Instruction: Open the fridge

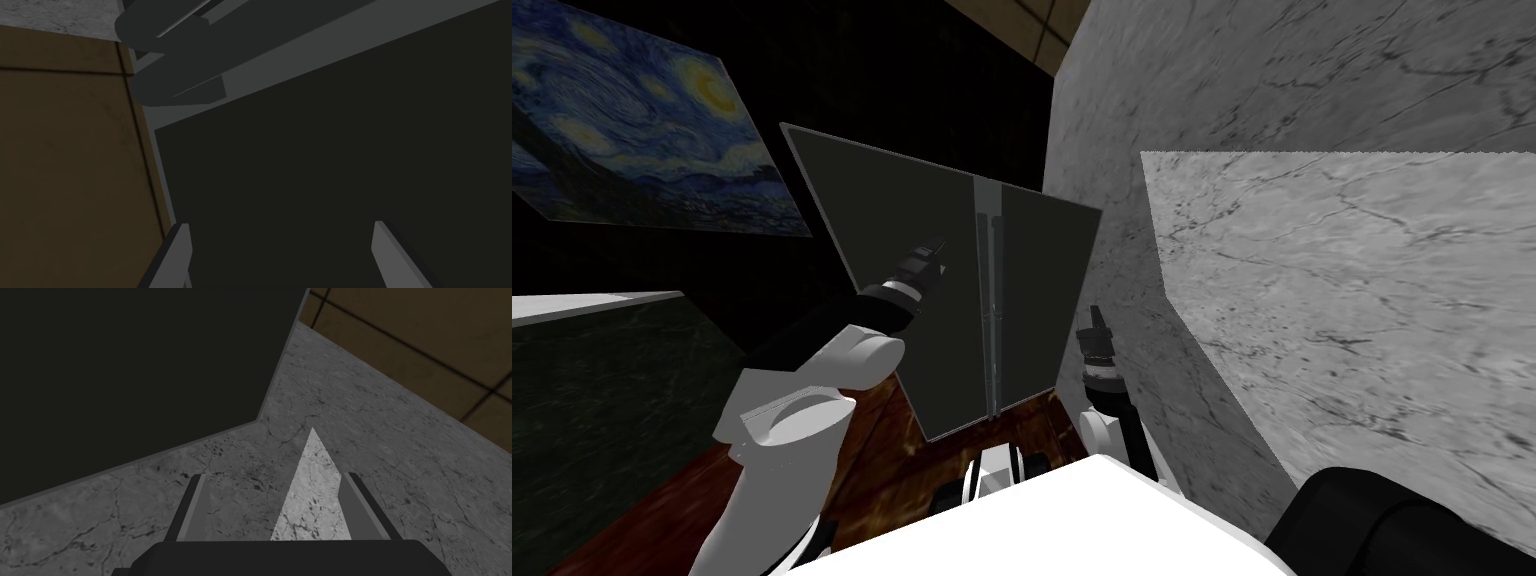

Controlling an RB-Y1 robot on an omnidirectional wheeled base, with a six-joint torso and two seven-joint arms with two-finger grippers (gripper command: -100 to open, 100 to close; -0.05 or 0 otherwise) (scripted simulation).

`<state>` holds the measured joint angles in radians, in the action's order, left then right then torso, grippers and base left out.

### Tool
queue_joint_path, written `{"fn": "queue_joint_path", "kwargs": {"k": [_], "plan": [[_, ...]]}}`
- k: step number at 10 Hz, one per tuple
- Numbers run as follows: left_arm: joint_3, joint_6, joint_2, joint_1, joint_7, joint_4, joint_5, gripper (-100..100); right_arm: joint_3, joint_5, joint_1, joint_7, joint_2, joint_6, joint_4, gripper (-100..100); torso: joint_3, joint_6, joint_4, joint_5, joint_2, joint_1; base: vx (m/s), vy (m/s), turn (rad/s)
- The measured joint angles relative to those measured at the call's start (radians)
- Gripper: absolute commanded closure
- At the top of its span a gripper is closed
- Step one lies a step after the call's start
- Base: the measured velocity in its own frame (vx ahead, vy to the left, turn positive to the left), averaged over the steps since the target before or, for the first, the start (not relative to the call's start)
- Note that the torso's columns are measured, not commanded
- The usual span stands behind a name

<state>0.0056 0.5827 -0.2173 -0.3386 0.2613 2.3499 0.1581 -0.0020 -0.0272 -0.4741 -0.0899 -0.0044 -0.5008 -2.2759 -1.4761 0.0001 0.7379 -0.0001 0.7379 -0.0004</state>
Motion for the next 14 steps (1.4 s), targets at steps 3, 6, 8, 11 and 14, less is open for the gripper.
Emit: {"fn": "queue_joint_path", "kwargs": {"k": [3, 6, 8, 11, 14], "plan": [[0.003, 0.08, -0.005, -0.065, 0.014, 0.0, 0.004, -100, 0.0, 0.0, 0.0, 0.0, 0.0, 0.0, 0.0, 0, 0.0, 0.0, 0.0, 0.0, 0.0, 0.0, 0.002, -0.014, 0.016], [0.006, 0.159, -0.012, -0.127, 0.028, -0.002, 0.009, -100, 0.0, 0.0, 0.0, 0.0, 0.0, 0.0, 0.0, 0, 0.0, 0.0, 0.0, 0.0, 0.0, 0.0, 0.006, -0.016, 0.016], [0.007, 0.203, -0.015, -0.169, 0.036, -0.013, 0.011, -100, 0.0, 0.0, 0.0, 0.0, 0.0, 0.0, 0.0, 0, 0.0, 0.0, 0.0, 0.0, 0.0, 0.0, 0.004, -0.02, 0.025], [0.008, 0.282, -0.02, -0.235, 0.049, -0.018, 0.013, -100, 0.0, 0.0, 0.0, 0.0, 0.0, 0.0, 0.0, 0, 0.0, 0.0, 0.0, 0.0, 0.0, 0.0, 0.007, -0.019, 0.021], [0.007, 0.356, -0.025, -0.29, 0.061, -0.022, 0.017, -100, 0.0, 0.0, 0.0, 0.0, 0.0, 0.0, 0.0, 0, 0.0, 0.0, 0.0, 0.0, 0.0, 0.001, 0.008, -0.016, 0.019]]}}
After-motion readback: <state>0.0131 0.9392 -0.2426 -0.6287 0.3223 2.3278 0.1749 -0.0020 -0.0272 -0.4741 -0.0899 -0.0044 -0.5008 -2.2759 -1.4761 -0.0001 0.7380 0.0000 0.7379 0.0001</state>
